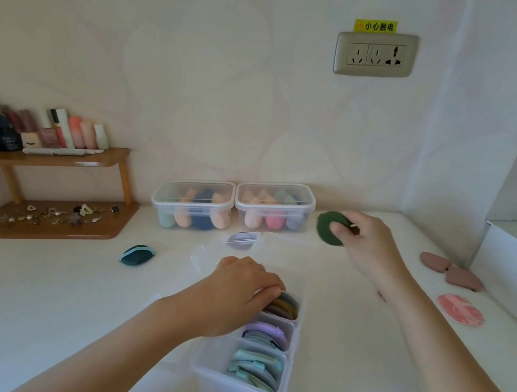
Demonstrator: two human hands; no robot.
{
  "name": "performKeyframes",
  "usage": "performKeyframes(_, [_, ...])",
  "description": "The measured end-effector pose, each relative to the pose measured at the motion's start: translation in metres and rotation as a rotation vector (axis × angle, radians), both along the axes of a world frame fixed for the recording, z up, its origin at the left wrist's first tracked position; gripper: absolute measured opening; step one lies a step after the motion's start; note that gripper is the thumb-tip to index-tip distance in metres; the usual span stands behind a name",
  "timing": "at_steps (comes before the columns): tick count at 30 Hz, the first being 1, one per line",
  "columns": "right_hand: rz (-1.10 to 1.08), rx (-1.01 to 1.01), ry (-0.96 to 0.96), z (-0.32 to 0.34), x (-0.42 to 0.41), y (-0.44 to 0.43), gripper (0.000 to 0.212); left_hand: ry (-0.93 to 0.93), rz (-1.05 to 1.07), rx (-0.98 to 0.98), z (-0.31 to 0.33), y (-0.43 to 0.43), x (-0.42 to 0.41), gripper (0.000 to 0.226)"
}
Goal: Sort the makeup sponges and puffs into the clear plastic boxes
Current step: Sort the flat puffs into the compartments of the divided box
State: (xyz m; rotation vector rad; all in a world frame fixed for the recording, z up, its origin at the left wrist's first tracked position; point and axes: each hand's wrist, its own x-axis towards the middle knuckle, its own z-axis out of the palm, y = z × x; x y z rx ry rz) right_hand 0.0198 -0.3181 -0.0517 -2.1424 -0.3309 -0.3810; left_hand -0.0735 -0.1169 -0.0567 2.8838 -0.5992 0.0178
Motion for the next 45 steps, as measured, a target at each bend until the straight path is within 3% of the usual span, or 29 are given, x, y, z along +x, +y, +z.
performKeyframes(3, [0.233, -0.093, 0.007, 0.012, -0.031, 0.016, 0.014, -0.002, 0.01, 0.003, -0.001, 0.0, 0.0, 0.036])
performKeyframes(8, [0.146, -0.326, -0.034, 0.006, -0.052, 0.04, 0.017, -0.039, 0.027, -0.01, 0.0, -0.003, -0.001, 0.037])
performKeyframes(14, [0.19, -0.638, -0.065, 0.008, -0.06, 0.052, 0.021, -0.027, 0.048, -0.224, -0.004, 0.001, -0.003, 0.029])
performKeyframes(18, [0.12, -0.89, -0.104, 0.01, -0.067, 0.059, 0.021, -0.04, 0.075, -0.234, -0.003, 0.001, -0.004, 0.028])
performKeyframes(21, [0.125, -0.969, -0.128, 0.017, -0.072, 0.059, 0.018, -0.043, 0.076, -0.219, -0.003, 0.002, -0.006, 0.028])
performKeyframes(31, [0.337, -0.912, 0.157, 0.022, -0.068, 0.057, 0.024, -0.063, 0.08, -0.171, 0.0, 0.003, -0.017, 0.029])
performKeyframes(36, [0.427, -0.895, 0.183, 0.031, -0.074, 0.058, 0.023, -0.034, 0.08, -0.171, 0.003, 0.013, -0.025, 0.025])
performKeyframes(42, [0.402, -0.287, 0.173, 0.025, -0.064, 0.058, 0.026, 0.014, 0.114, -0.105, 0.008, 0.047, -0.032, 0.024])
performKeyframes(45, [0.262, -0.122, 0.144, 0.008, -0.037, 0.058, 0.023, 0.029, 0.182, -0.071, 0.009, 0.066, -0.033, 0.025])
